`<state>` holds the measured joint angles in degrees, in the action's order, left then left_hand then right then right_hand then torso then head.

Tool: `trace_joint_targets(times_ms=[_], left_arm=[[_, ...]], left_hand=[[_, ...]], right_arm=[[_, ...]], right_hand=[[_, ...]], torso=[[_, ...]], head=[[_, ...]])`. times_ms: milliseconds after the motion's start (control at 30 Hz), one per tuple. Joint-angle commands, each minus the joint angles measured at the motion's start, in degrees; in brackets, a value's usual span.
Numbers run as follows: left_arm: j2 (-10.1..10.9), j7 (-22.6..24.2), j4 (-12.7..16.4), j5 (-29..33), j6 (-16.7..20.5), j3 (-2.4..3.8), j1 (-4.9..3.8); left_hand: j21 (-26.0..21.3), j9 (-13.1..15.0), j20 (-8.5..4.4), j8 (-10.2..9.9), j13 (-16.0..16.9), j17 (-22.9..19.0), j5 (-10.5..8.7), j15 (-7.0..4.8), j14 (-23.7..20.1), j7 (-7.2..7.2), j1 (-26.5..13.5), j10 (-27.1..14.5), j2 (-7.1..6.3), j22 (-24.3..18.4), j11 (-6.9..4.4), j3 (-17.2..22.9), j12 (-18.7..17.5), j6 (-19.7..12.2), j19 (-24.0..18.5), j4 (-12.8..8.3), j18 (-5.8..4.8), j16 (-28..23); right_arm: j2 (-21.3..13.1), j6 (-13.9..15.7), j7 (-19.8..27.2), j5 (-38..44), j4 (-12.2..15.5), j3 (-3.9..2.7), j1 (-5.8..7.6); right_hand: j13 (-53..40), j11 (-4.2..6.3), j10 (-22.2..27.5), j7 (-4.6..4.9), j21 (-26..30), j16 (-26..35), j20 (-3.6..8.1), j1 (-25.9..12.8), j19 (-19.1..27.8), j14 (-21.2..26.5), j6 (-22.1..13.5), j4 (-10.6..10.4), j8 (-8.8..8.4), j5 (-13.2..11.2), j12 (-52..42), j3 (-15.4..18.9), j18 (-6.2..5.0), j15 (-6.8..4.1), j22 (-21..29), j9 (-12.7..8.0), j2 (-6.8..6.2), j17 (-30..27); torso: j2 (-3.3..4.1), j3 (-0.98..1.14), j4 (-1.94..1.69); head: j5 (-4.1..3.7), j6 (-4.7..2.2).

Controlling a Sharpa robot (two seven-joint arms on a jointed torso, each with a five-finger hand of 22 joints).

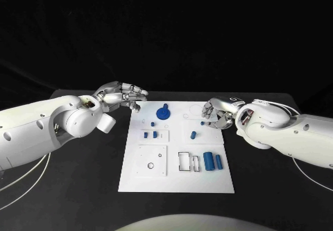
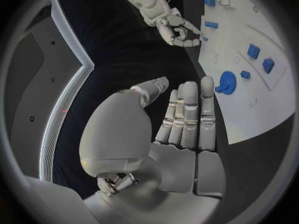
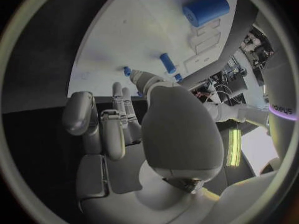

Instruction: Assemble the parts on the task board

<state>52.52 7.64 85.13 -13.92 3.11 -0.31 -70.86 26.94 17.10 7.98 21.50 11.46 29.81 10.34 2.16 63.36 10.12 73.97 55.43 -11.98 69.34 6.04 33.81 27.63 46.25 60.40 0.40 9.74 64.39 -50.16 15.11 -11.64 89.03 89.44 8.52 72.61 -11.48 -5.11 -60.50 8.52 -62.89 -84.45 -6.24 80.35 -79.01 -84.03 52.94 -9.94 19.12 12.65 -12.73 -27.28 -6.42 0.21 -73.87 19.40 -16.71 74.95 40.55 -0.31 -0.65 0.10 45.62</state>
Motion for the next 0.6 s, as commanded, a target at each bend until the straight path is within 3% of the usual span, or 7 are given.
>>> trace_joint_targets(times_ms=[33, 600], left_arm=[[0.4, 3.6, 0.4, 7.9, -0.7, 0.02, -0.02], [1.0, 3.9, 1.1, 8.7, -1.0, -0.03, -0.02]], left_hand=[[-0.9, 0.2, 0.05, 0.4, -0.2, -0.5, 0.28, -0.17, -0.3, 0.04, -1.1, 0.1, 0.06, -0.5, 0.13, -0.7, 0.2, -0.8, 0.1, 0.2, 0.62, -1.0], [-1.5, 0.3, 0.07, 0.7, -0.4, -0.8, 0.46, -0.16, -0.5, 0.03, -1.2, 0.2, 0.20, -0.9, 0.11, -1.0, 0.3, -1.0, 0.1, 0.1, 0.62, -1.5]], right_arm=[[0.6, -2.1, -1.8, 4.9, -0.5, 0.05, -0.33], [2.8, -2.5, -1.6, 5.4, -2.0, 0.10, -1.50]], right_hand=[[0.2, -0.19, -0.2, -0.01, -0.3, -0.3, -0.12, -0.6, -0.4, -3.5, 0.7, 0.4, -0.29, 0.0, 0.5, -0.1, 0.61, 0.43, -0.1, -0.1, 0.41, 3.9], [0.9, 0.00, -2.6, -0.09, -1.5, -0.8, -0.18, -0.3, -0.9, -3.7, 2.6, 1.0, -0.51, -0.6, 1.5, -2.5, 0.79, 0.32, -1.0, -0.1, 1.47, 4.4]], torso=[[0.03, 0.00, -0.01], [-0.01, 0.02, 0.03]], head=[[-0.03, 0.05], [0.01, 0.39]])
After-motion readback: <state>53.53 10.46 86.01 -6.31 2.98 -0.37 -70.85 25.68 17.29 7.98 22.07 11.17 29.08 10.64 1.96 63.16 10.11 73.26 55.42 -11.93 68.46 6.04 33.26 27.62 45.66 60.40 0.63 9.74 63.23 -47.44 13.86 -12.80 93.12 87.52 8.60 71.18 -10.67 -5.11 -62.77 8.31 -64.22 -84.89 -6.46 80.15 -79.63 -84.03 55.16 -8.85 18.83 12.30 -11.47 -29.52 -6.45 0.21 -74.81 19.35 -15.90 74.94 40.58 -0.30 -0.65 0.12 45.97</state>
